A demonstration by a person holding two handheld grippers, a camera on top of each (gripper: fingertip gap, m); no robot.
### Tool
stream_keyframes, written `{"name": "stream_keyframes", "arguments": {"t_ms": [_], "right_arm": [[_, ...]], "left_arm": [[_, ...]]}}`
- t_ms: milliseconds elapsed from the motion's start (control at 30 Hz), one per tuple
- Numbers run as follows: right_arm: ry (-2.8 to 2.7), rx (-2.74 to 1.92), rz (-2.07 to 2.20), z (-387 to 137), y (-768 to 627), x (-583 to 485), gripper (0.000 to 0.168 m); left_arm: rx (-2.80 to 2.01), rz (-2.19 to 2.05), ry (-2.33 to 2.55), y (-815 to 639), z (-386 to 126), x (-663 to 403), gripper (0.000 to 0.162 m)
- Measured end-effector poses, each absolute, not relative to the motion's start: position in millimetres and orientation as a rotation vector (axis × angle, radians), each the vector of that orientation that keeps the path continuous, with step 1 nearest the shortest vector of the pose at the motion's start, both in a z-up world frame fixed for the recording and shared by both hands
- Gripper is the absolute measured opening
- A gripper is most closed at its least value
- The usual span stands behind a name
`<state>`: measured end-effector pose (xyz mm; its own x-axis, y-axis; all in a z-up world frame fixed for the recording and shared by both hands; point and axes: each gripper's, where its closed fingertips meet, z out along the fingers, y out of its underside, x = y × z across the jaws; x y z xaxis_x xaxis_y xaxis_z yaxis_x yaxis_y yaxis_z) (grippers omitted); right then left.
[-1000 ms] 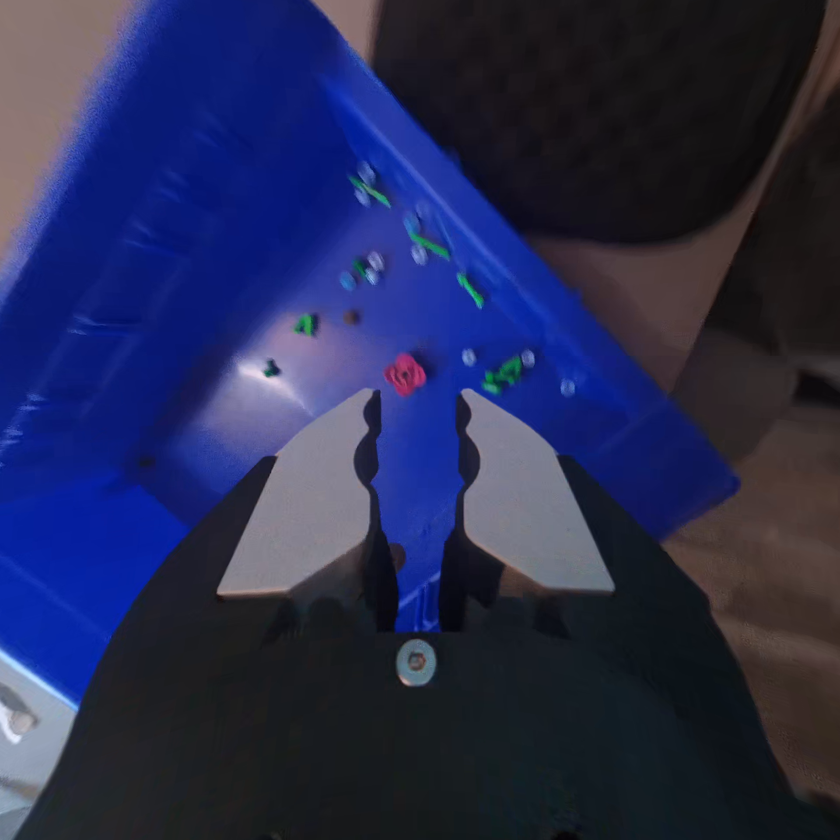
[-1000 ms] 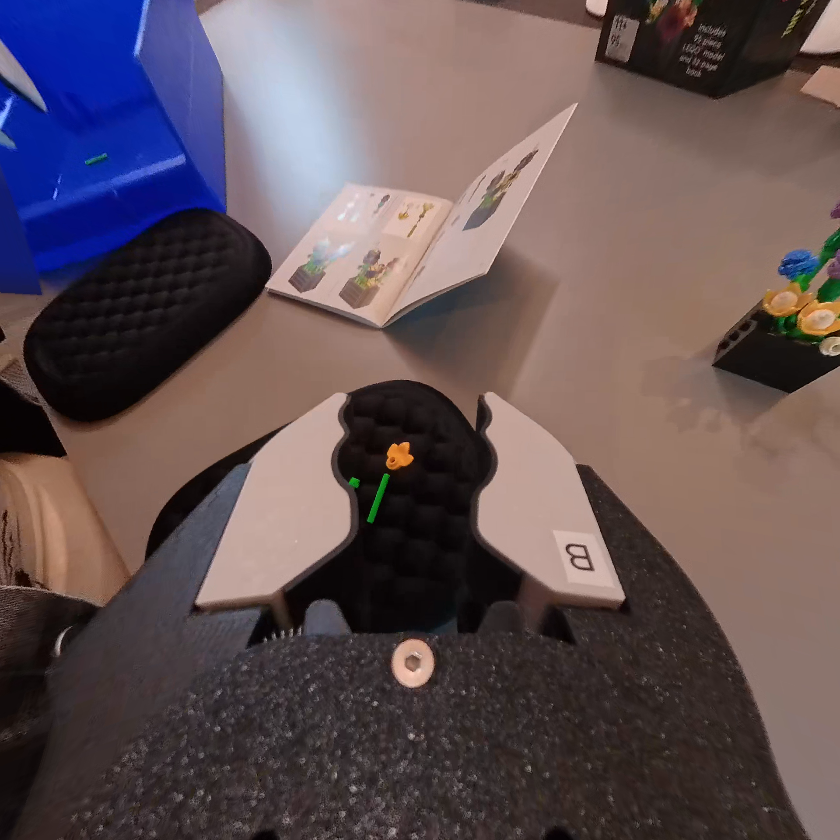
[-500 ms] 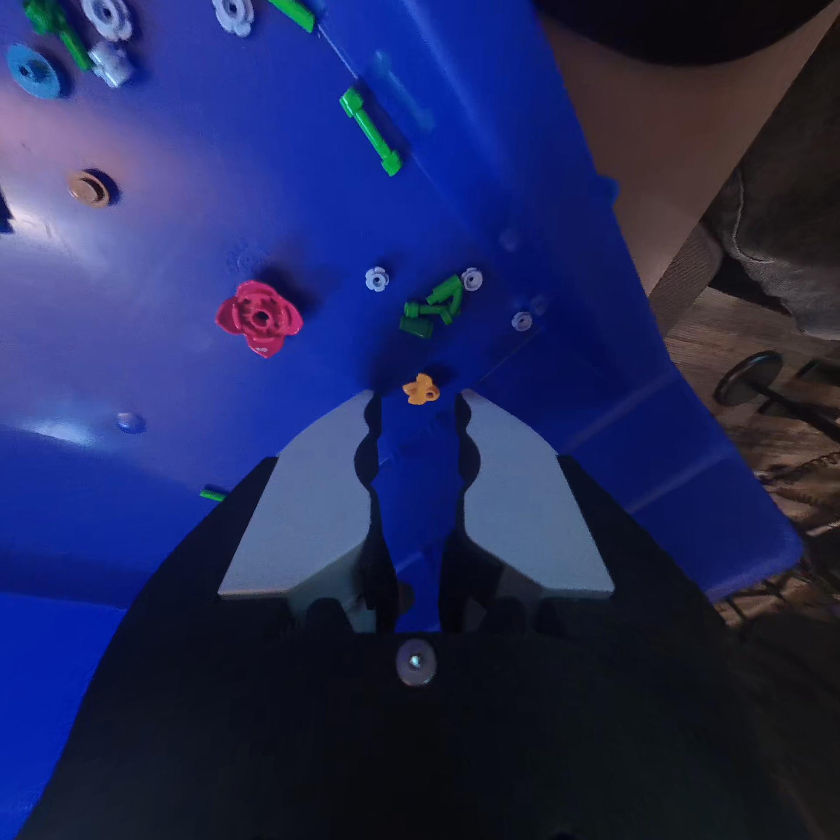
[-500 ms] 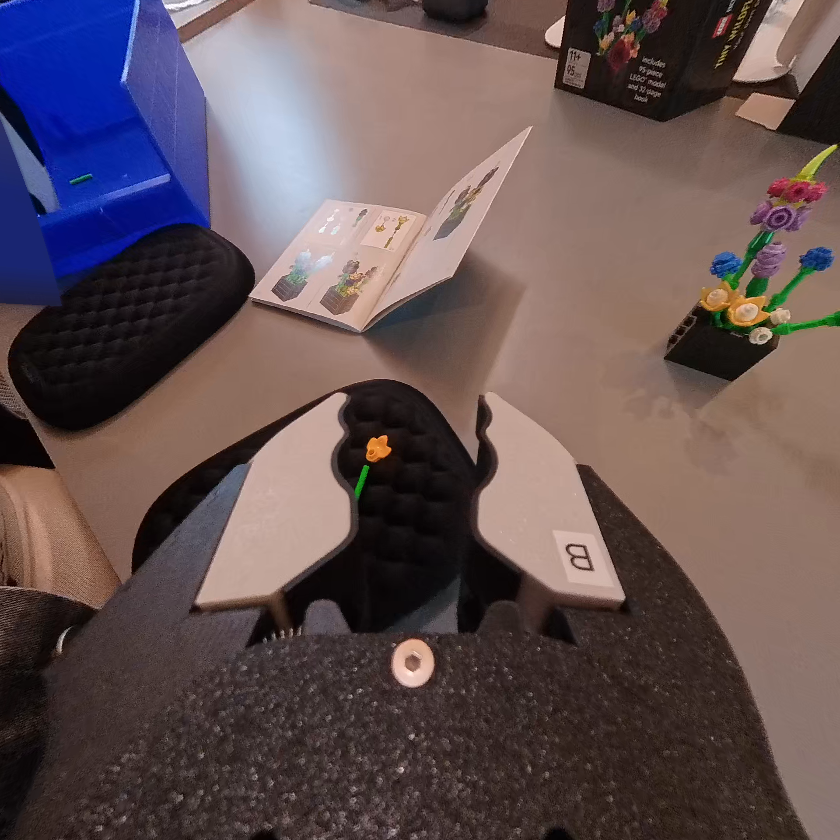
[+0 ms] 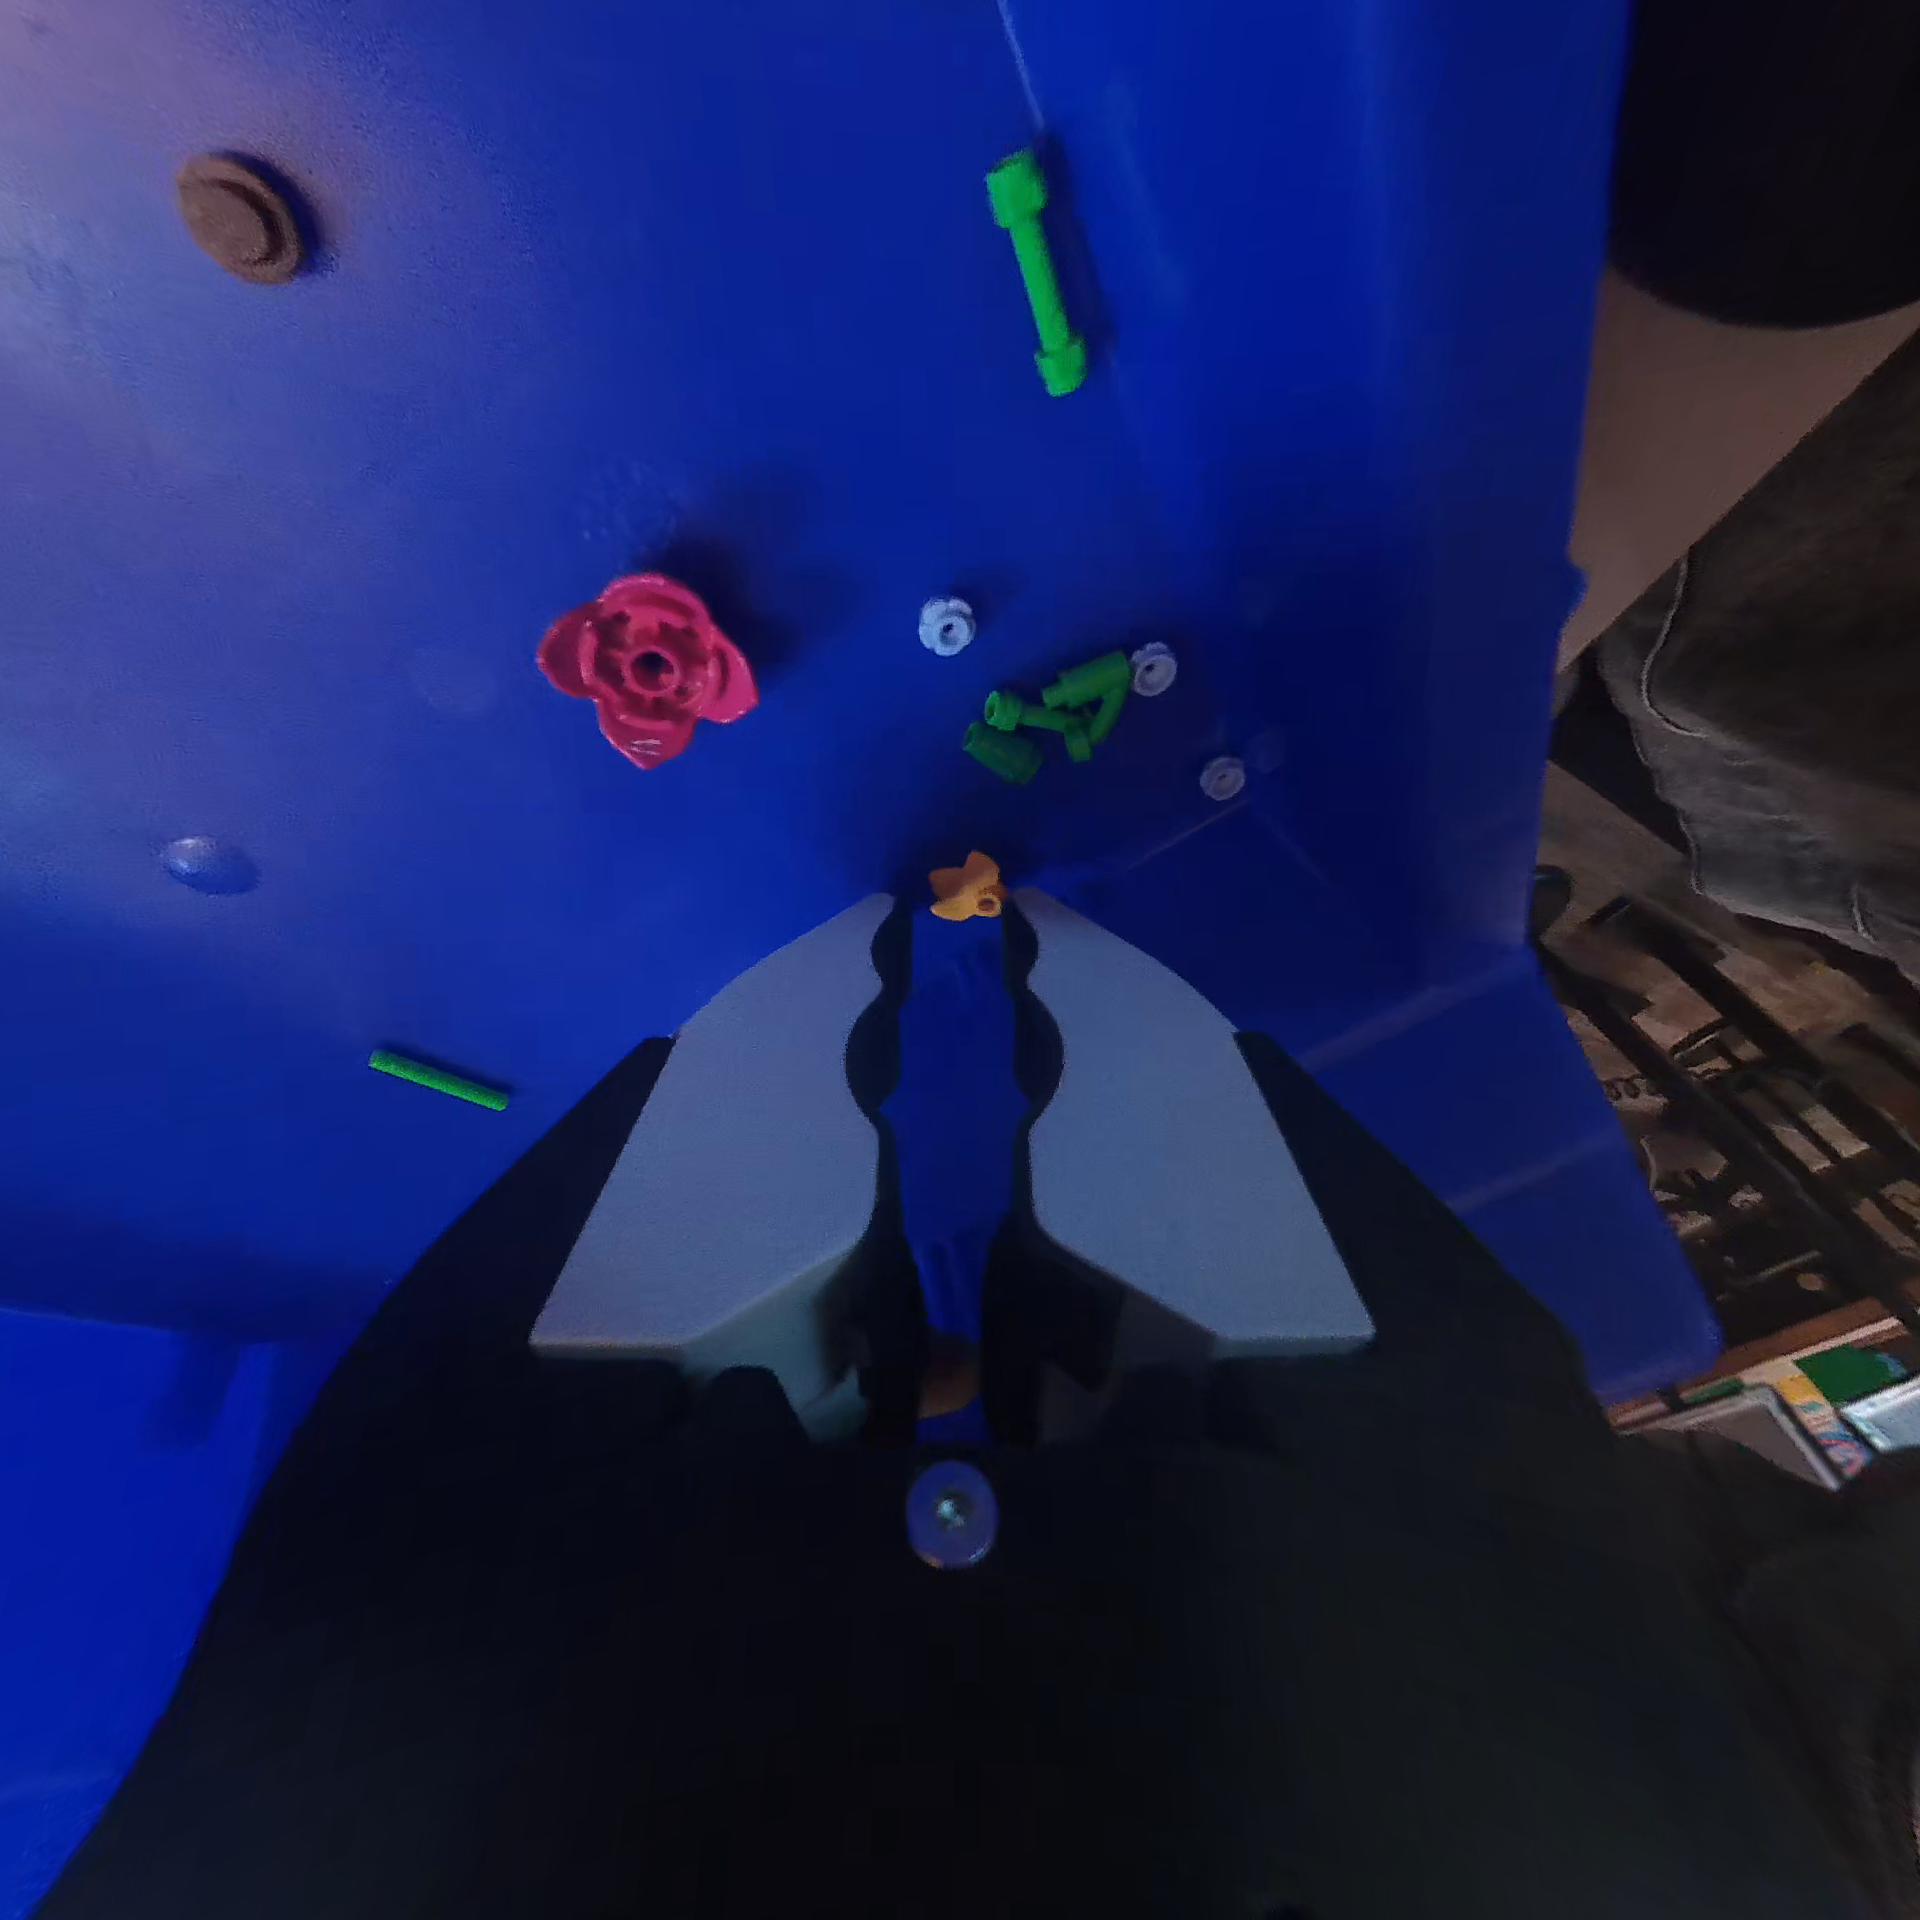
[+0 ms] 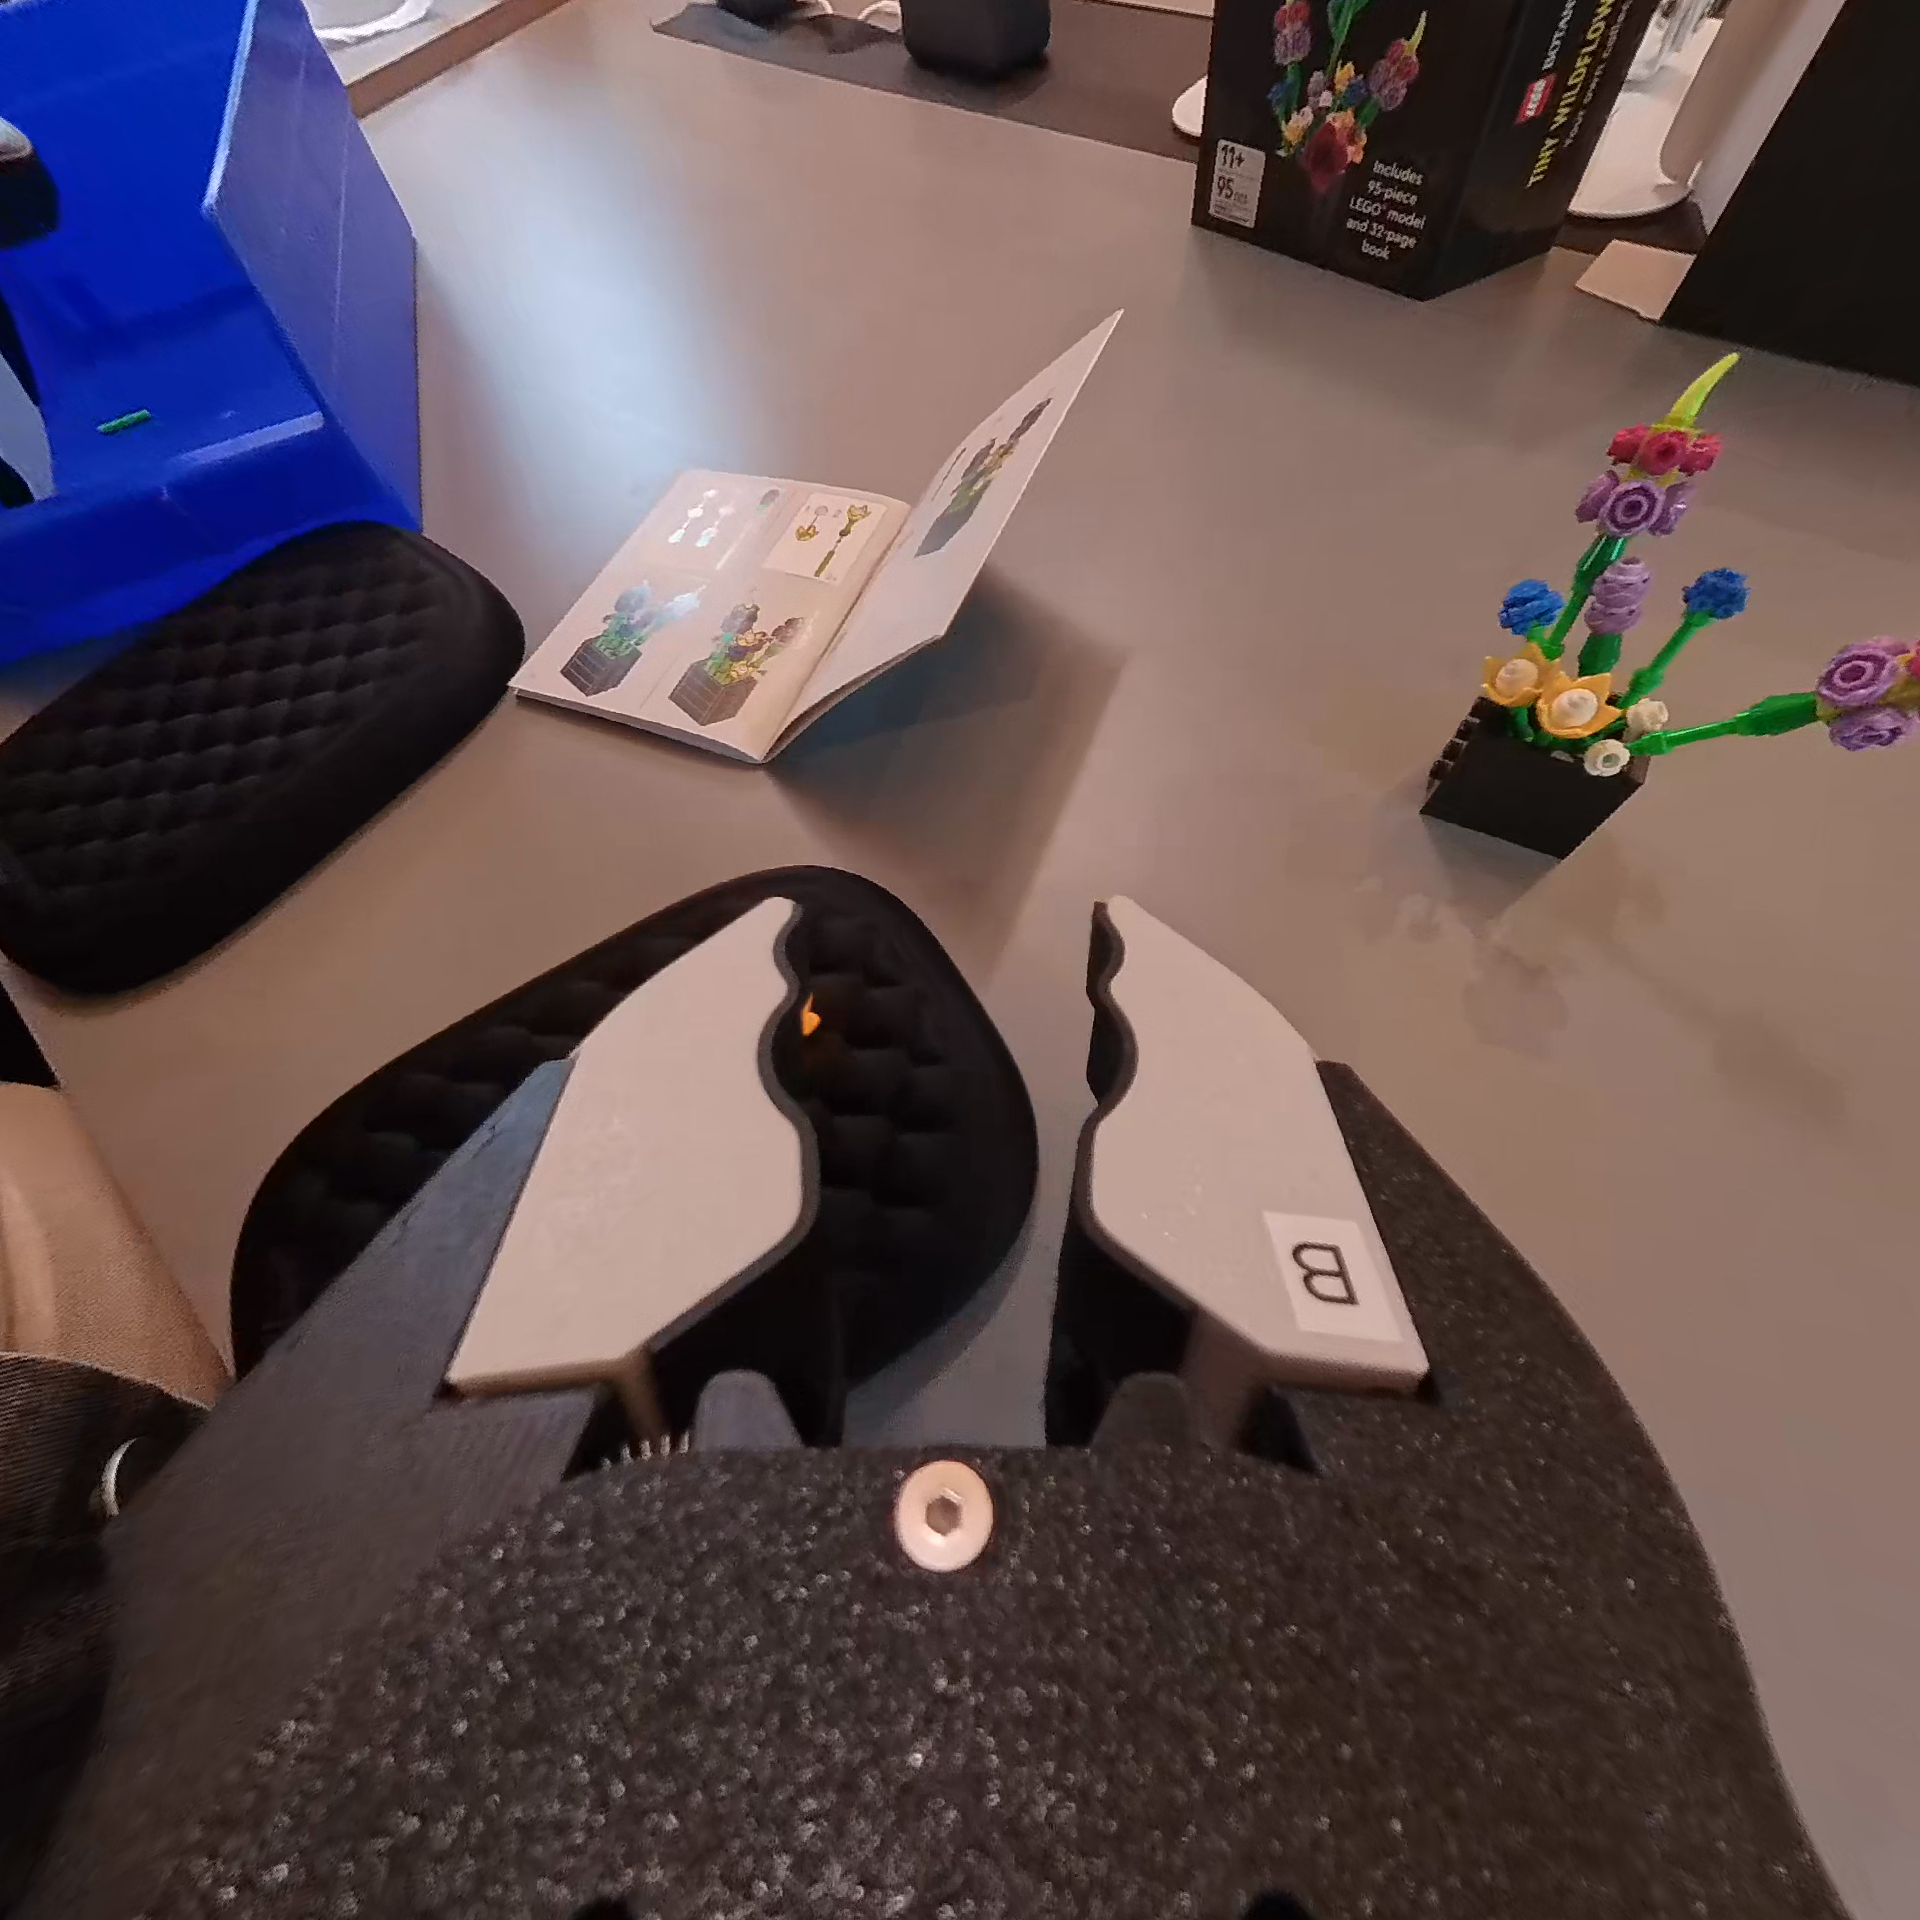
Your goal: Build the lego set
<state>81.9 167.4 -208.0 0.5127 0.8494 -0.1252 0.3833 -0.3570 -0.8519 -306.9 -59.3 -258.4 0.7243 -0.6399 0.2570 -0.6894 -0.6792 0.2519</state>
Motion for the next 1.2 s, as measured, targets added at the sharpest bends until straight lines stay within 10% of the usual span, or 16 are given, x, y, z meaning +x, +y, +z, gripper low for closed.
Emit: {"name": "stream_keyframes", "arguments": {"t_ms": [33,1200], "right_arm": [[-1.006,-1.951,0.729,-208,168,83,0.052],[-1.186,-1.497,1.344,-141,76,-96,0.035]], "left_arm": [[2.600,0.202,-1.022,-58,-259,-308,0.010],[3.427,-0.053,-1.773,66,-169,-190,0.003]]}}
